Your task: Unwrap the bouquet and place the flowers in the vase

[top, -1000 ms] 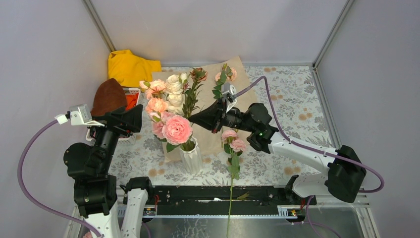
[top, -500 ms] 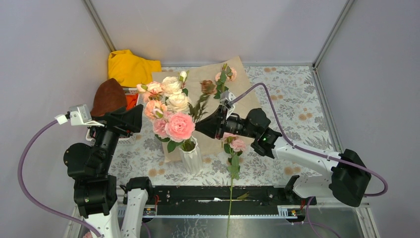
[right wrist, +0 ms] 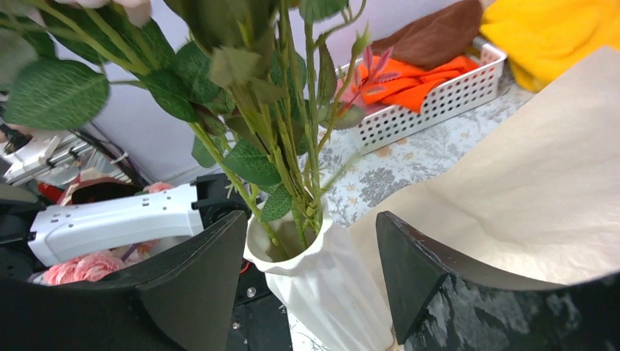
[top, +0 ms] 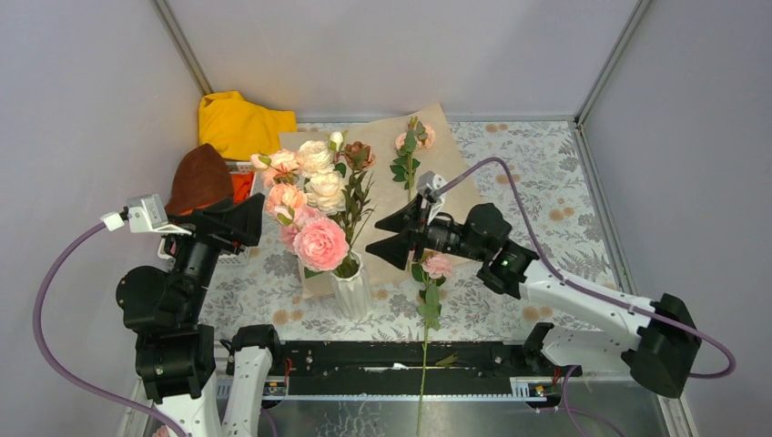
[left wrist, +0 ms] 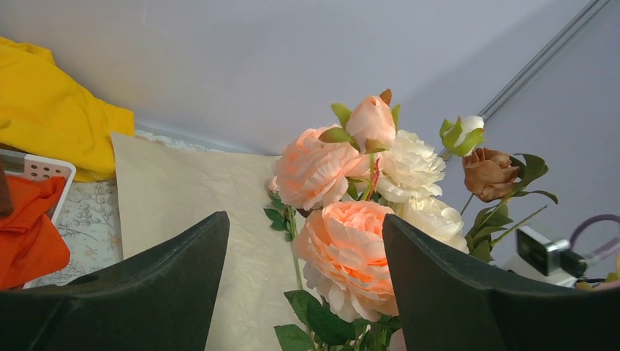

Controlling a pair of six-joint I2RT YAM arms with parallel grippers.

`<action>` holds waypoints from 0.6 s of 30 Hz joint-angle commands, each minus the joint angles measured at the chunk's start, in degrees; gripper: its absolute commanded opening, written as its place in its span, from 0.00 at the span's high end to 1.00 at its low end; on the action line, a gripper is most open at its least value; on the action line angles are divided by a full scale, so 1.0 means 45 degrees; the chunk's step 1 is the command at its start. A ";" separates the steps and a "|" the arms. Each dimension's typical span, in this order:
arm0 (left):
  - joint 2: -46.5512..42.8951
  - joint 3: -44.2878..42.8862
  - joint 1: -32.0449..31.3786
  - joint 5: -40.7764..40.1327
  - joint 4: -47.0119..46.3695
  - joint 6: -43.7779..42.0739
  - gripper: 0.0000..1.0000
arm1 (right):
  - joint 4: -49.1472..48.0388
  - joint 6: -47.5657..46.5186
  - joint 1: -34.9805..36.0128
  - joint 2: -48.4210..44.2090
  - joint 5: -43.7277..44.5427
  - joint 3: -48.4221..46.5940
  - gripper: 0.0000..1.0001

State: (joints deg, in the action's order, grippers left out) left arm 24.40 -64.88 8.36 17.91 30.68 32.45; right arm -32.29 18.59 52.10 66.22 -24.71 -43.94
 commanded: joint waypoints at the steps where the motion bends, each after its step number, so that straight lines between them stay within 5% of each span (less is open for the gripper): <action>1: -0.0205 -0.0228 0.0080 0.0161 -0.0567 0.0037 0.16 | 0.1340 -0.0737 0.0077 -0.1533 0.1605 -0.0352 0.27; 9: -0.0170 -0.0092 0.0074 0.0331 -0.0670 0.0103 0.16 | 0.5984 0.0153 0.0079 -0.2589 0.6529 -0.0261 0.27; 18: -0.0162 0.0063 0.0069 0.0533 -0.0918 0.0260 0.16 | 0.9606 0.2080 0.0073 0.0248 0.8919 -0.1149 0.24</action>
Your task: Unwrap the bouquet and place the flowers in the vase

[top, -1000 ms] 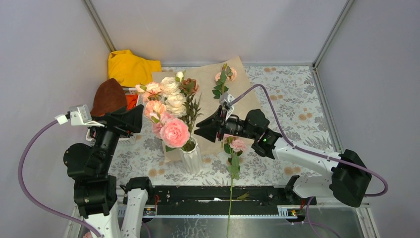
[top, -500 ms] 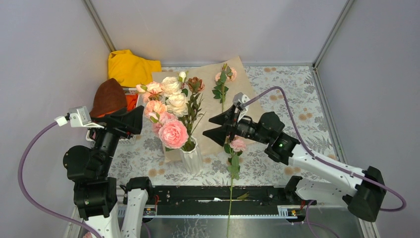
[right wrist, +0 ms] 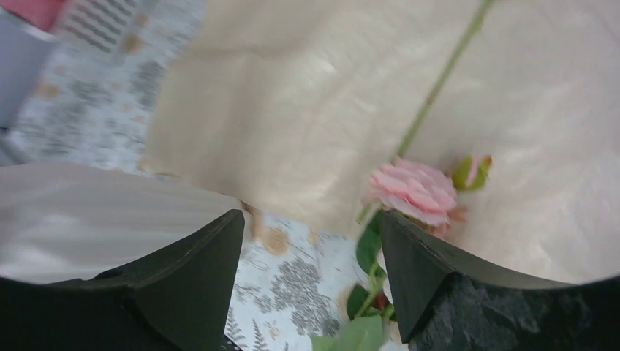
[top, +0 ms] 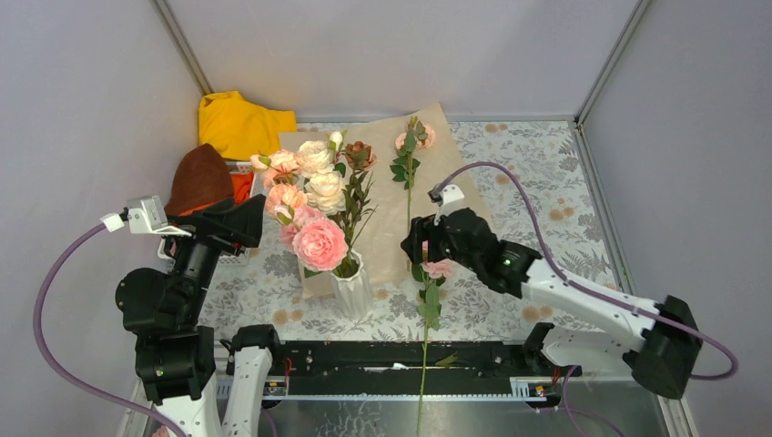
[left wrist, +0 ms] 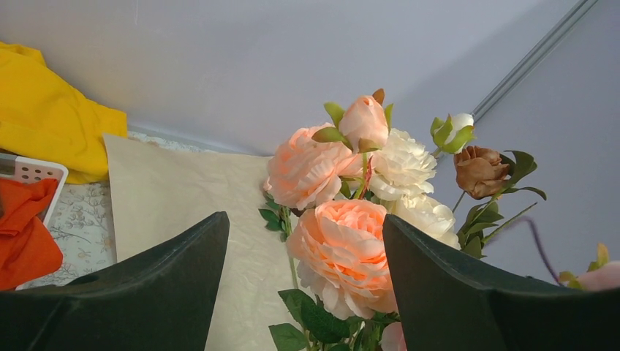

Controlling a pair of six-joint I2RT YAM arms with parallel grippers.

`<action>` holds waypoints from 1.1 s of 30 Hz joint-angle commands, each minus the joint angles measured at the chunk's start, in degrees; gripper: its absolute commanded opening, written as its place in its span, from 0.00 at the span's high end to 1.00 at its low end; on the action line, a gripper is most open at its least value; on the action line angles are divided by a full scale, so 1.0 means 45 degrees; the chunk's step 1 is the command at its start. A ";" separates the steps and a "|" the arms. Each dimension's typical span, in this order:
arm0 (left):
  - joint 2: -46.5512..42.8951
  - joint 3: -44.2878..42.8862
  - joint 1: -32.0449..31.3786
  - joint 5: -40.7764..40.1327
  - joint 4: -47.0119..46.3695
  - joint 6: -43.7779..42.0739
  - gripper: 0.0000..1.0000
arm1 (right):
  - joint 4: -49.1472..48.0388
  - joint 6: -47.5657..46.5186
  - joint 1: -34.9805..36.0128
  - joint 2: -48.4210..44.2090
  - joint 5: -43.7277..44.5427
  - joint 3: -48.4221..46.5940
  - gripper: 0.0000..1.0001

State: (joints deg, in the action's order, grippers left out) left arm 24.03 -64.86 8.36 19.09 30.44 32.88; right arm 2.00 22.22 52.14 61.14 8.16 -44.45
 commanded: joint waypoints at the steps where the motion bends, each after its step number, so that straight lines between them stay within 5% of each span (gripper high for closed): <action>1: -0.0095 0.0024 0.0080 0.0257 -0.0865 0.0140 0.16 | 0.2506 0.1547 0.0072 0.1967 0.1893 -0.1341 0.24; 8: -0.0243 -0.0303 0.0080 -0.0190 -0.0416 -0.0368 0.16 | 0.3809 0.2519 0.0069 0.4876 0.2644 -0.1820 0.28; 25: -0.0437 -0.0481 0.0081 -0.0639 0.0070 -0.1073 0.15 | 0.3614 0.2910 0.0067 0.7002 0.2473 -0.1570 0.36; 33: -0.0515 -0.0699 0.0073 -0.0904 0.0381 -0.1438 0.15 | 0.3325 0.2895 0.0070 0.8553 0.2112 -0.1943 0.56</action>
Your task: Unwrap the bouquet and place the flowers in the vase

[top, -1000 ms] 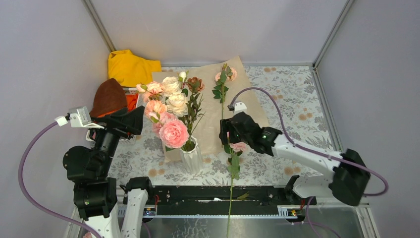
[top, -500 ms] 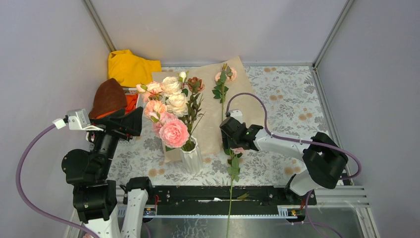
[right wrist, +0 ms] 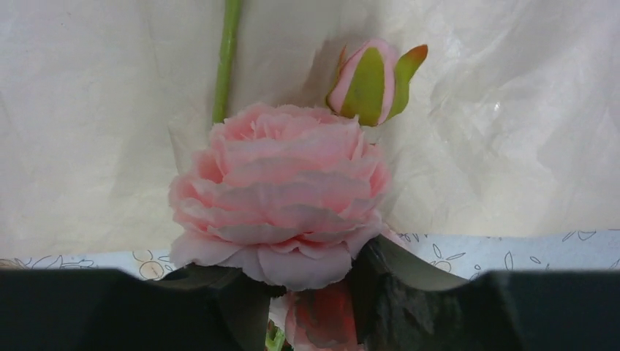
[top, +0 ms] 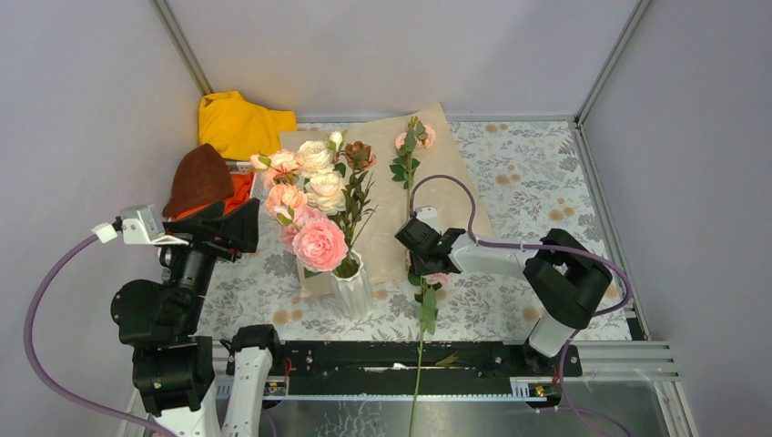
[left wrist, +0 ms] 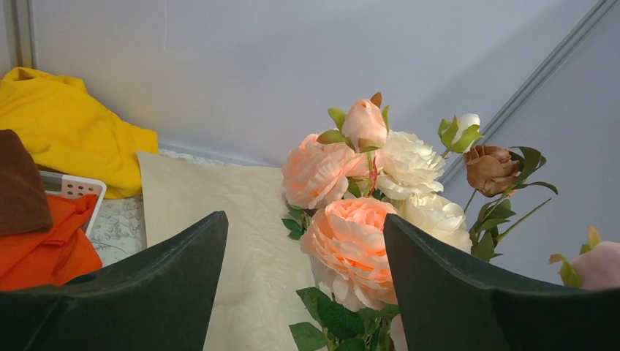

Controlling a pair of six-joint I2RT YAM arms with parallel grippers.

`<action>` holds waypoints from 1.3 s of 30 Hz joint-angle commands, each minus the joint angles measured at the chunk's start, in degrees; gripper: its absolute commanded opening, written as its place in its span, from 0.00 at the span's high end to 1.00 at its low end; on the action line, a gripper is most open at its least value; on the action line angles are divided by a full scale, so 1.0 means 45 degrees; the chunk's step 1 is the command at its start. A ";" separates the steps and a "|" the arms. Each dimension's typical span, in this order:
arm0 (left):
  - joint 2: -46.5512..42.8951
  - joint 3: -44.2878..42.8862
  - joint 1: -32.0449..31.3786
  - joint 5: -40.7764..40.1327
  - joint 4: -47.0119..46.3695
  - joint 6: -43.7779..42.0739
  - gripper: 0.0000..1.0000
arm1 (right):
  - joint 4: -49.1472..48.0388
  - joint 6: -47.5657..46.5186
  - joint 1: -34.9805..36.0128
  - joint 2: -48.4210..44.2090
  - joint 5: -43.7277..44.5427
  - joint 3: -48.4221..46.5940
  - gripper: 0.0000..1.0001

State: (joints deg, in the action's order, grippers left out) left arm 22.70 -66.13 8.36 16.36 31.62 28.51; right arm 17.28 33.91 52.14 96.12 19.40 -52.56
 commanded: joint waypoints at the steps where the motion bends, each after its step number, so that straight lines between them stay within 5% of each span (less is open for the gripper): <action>1: -0.0234 -0.0443 0.0063 -0.0330 0.0156 -0.0507 0.15 | -0.0043 0.0296 0.0059 0.0837 -0.0343 -0.0187 0.62; 8: -0.0242 -0.0463 0.0070 -0.0325 0.0200 -0.0574 0.14 | 0.0511 0.0080 0.0074 0.0143 -0.0148 -0.0713 1.00; 19: -0.0188 -0.0380 0.0061 -0.0283 0.0114 -0.0392 0.14 | -0.0303 -0.1548 0.0262 -0.4334 -0.0231 -0.2574 1.00; 30: -0.0122 -0.0512 0.0069 -0.0061 0.0083 -0.0055 0.14 | -0.6738 -0.3814 0.0463 -0.8571 -0.1349 -0.2273 1.00; 39: 0.0031 -0.0248 0.0067 0.0245 -0.0229 0.0459 0.14 | -1.0982 -0.5855 0.0502 -0.9170 -0.3083 -0.2719 1.00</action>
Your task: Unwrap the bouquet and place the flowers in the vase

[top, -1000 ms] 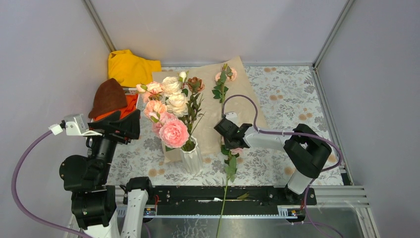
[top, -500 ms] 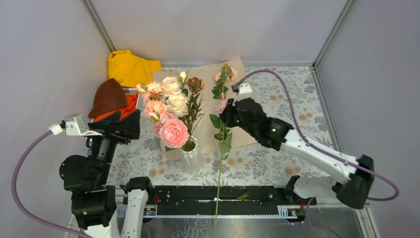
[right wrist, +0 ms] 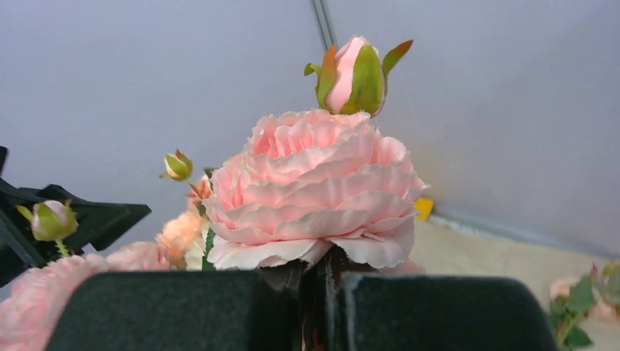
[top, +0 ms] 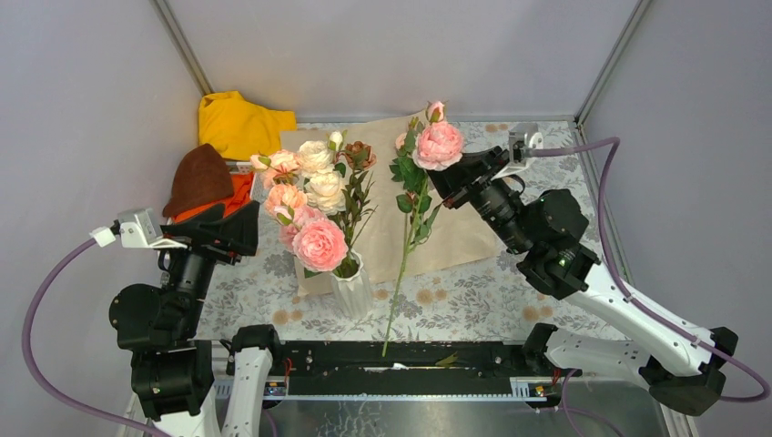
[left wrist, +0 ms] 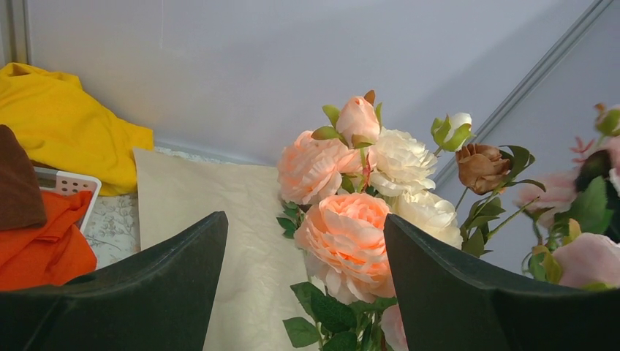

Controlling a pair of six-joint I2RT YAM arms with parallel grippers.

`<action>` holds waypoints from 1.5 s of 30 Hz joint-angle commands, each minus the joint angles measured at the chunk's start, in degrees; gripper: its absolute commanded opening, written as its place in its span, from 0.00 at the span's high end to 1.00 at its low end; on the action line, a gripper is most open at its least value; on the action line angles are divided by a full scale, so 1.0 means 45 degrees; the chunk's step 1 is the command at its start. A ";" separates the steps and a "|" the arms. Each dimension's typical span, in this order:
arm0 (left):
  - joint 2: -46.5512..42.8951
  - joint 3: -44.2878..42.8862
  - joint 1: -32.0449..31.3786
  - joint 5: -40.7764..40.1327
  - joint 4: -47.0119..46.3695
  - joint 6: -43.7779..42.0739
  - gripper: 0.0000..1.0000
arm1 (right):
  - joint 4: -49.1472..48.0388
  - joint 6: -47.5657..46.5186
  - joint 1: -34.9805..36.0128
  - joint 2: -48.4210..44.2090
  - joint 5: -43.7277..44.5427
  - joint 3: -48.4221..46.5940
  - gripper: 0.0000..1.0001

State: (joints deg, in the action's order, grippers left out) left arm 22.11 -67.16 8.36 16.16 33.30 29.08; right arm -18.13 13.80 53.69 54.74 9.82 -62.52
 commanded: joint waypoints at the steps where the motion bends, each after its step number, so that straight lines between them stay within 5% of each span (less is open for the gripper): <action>1: 0.0179 -0.0035 0.0048 0.0279 -0.0603 0.0349 0.14 | -0.3622 -0.1617 0.0158 0.0084 -0.0987 -0.0543 1.00; 10: 0.0388 -0.0034 0.0068 0.0418 -0.0842 0.0646 0.14 | -0.5977 -0.2812 0.0158 0.1043 -0.1429 -0.2114 1.00; 24: 0.0556 0.0440 0.0078 0.0544 -0.1199 0.0715 0.14 | -0.6516 -0.4286 0.0178 0.2345 -0.1319 -0.3709 1.00; 45: 0.0428 0.0662 0.0081 0.0429 -0.1191 0.0598 0.14 | -0.7238 -0.2756 0.0188 0.1976 -0.1133 0.0421 1.00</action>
State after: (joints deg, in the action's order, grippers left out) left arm 24.21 -64.75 8.36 17.80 31.62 32.01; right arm -45.80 -2.46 54.00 65.95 4.49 -62.67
